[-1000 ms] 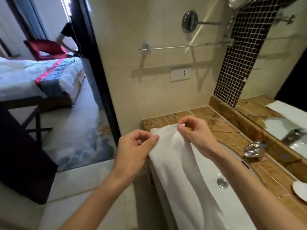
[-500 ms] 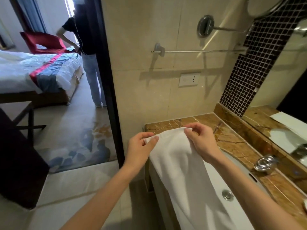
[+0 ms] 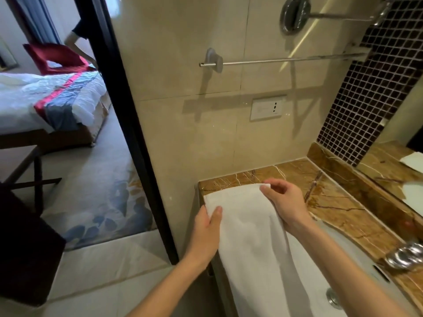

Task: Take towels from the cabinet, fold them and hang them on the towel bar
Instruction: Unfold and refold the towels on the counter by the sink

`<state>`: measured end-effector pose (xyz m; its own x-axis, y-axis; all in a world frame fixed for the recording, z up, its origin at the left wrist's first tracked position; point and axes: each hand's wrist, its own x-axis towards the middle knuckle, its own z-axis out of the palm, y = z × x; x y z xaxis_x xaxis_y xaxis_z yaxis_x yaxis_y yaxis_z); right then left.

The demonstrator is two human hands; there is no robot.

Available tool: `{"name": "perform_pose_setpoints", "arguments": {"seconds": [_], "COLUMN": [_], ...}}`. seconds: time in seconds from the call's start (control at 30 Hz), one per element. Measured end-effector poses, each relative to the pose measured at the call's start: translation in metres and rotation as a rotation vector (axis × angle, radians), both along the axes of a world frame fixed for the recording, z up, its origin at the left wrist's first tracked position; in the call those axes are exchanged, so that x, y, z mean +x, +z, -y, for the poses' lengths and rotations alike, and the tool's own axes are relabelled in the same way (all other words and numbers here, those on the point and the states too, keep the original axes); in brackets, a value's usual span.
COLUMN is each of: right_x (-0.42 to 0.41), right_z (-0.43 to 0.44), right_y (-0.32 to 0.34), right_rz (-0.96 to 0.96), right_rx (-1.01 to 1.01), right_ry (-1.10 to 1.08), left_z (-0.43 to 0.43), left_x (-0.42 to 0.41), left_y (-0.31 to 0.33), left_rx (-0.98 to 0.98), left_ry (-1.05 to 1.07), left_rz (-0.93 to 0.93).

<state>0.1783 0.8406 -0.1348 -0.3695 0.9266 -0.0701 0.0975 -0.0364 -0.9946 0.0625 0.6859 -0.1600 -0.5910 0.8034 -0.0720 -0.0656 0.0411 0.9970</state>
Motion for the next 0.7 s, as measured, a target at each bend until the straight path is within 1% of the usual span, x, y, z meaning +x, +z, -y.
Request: {"name": "perform_pose_setpoints", "arguments": {"seconds": [0.07, 0.17, 0.27, 0.4, 0.53, 0.6, 0.7], "right_x": [-0.013, -0.030, -0.040, -0.051, -0.050, -0.048, -0.045], "right_z": [-0.016, -0.040, -0.054, -0.070, -0.081, -0.088, -0.099], "right_y": [-0.017, -0.047, -0.075, -0.105, -0.126, -0.132, -0.143], "right_rz": [-0.024, -0.001, 0.078, 0.126, 0.143, 0.150, 0.187], "right_rx": [-0.085, -0.146, -0.142, -0.162, -0.114, -0.100, -0.025], "right_ry": [0.002, 0.002, -0.010, -0.045, -0.106, -0.118, -0.143], "left_z": [-0.018, -0.042, -0.056, -0.081, -0.106, -0.118, -0.136], "left_x": [-0.009, -0.025, -0.038, -0.058, -0.072, -0.074, -0.072], "left_y": [-0.009, -0.024, -0.042, -0.075, -0.113, -0.126, -0.145], "left_rx": [-0.021, -0.061, -0.101, -0.197, -0.288, -0.299, -0.344], "left_ry": [0.049, 0.071, 0.056, 0.064, 0.022, 0.004, -0.021], "left_rz": [-0.018, -0.039, -0.062, -0.080, -0.066, -0.044, -0.039]}}
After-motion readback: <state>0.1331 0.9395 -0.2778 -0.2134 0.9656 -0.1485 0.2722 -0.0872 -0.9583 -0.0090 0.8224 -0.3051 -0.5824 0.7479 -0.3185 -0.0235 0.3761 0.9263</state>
